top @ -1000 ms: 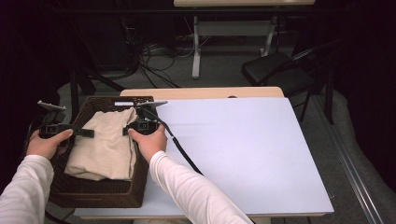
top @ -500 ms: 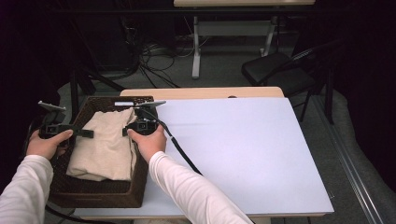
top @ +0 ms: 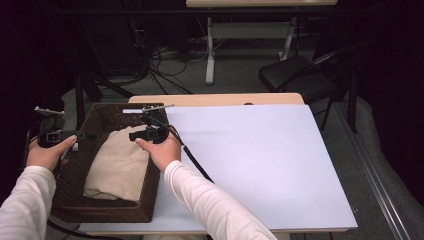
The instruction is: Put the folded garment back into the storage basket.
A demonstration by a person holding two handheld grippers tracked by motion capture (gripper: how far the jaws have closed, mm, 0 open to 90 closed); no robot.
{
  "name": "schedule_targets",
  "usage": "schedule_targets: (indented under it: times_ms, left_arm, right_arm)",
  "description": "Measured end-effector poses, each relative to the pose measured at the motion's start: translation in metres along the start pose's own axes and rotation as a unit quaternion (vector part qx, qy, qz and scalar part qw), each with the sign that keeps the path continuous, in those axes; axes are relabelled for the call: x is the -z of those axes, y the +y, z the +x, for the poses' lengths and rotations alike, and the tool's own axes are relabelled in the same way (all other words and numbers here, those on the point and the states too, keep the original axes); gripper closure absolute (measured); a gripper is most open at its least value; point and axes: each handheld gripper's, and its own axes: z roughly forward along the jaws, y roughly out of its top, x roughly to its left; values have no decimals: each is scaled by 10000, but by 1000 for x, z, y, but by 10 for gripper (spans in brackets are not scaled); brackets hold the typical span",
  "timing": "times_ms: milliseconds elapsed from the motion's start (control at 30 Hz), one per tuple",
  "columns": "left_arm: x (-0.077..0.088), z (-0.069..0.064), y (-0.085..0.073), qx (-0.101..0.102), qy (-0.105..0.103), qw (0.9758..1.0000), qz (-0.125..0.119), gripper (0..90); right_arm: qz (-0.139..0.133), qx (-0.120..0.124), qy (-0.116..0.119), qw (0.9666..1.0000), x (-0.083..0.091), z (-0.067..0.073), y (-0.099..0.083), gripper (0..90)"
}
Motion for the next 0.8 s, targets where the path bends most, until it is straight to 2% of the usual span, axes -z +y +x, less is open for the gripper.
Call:
schedule_targets:
  times_ms: [133,200,300,367,433,500,667,700,800]
  left_arm:
    - [-1,-6,-2,-76,3,10000,2,139]
    - [0,-9,-3,-148,16,9999,24,109]
    - [3,-14,-6,-245,-7,9997,8,75]
    - [8,-18,-8,-289,-15,9996,-7,46]
    - [11,-20,-11,-278,19,9996,-34,5]
    - [14,-23,-13,-306,52,9995,-71,4]
    - [19,-32,-18,-350,5,9993,-149,4]
    - [21,-34,-19,-398,70,9990,-186,4]
    - [24,-41,-23,-436,13,9988,-242,4]
  right_arm:
    - [154,52,-16,9999,9,-1,2,390]
    - [143,193,37,9997,13,0,1,355]
    - [167,517,101,9985,19,2,2,245]
    - [247,751,34,9969,23,3,1,206]
    - [289,909,-182,9953,28,4,2,152]
    - [284,1058,-311,9935,33,4,3,151]
    - [305,1188,-500,9912,51,-3,8,125]
    - [313,1205,-540,9908,55,-4,10,113]
    - [353,1218,-475,9908,65,-9,13,68]
